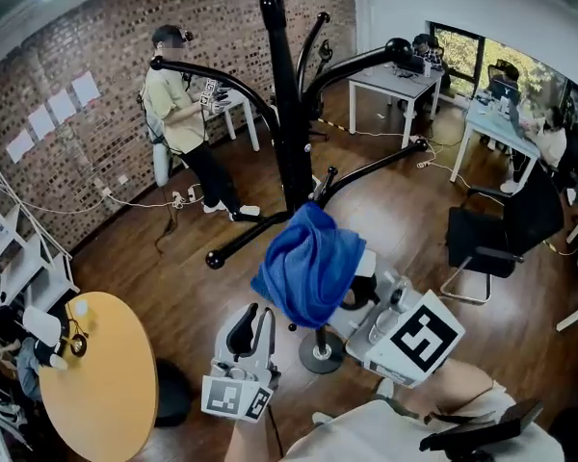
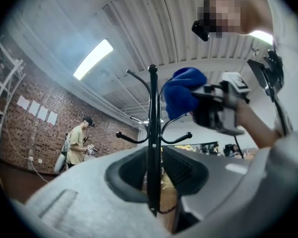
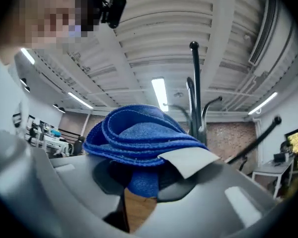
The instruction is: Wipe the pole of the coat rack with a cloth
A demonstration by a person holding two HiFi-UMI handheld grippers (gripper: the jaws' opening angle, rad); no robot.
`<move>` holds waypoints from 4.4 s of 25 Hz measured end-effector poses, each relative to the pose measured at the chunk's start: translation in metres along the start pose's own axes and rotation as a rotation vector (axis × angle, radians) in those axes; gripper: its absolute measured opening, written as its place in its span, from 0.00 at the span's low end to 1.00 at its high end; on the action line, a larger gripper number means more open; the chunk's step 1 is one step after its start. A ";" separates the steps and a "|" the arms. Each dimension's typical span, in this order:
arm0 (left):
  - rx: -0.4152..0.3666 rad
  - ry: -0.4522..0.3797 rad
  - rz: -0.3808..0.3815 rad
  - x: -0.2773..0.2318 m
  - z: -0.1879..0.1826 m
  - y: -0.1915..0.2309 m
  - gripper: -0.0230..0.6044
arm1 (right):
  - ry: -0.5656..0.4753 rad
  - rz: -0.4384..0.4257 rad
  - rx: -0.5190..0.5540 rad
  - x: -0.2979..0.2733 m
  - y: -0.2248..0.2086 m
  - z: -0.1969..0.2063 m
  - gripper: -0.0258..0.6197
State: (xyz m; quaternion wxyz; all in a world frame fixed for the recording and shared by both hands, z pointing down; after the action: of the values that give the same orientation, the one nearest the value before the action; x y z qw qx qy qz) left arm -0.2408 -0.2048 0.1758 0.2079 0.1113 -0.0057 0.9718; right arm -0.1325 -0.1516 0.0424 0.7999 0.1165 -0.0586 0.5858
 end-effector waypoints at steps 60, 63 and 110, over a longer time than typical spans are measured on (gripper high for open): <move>-0.207 0.050 -0.530 -0.087 0.025 -0.088 0.13 | 0.188 -0.413 -0.162 0.008 -0.157 0.149 0.20; -0.187 0.057 -0.632 -0.076 0.031 -0.102 0.13 | 0.212 -0.504 -0.193 -0.003 -0.147 0.152 0.20; -0.104 0.095 -0.649 -0.008 0.049 -0.155 0.13 | 0.129 -0.394 -0.254 0.119 -0.107 0.168 0.20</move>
State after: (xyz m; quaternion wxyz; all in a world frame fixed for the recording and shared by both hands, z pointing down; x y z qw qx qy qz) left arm -0.1607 -0.0694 0.2166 0.5120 0.0511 -0.0101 0.8574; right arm 0.0127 -0.1157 0.2196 0.9090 -0.0136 -0.0569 0.4127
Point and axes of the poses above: the fingertips, and each gripper's own axes: x backward along the fingers, y to its left, z out of its underside, the point moved 4 cm from there along x, backward along the fingers, and after that the axes turned 7 degrees about z, right-handed, at the moved point
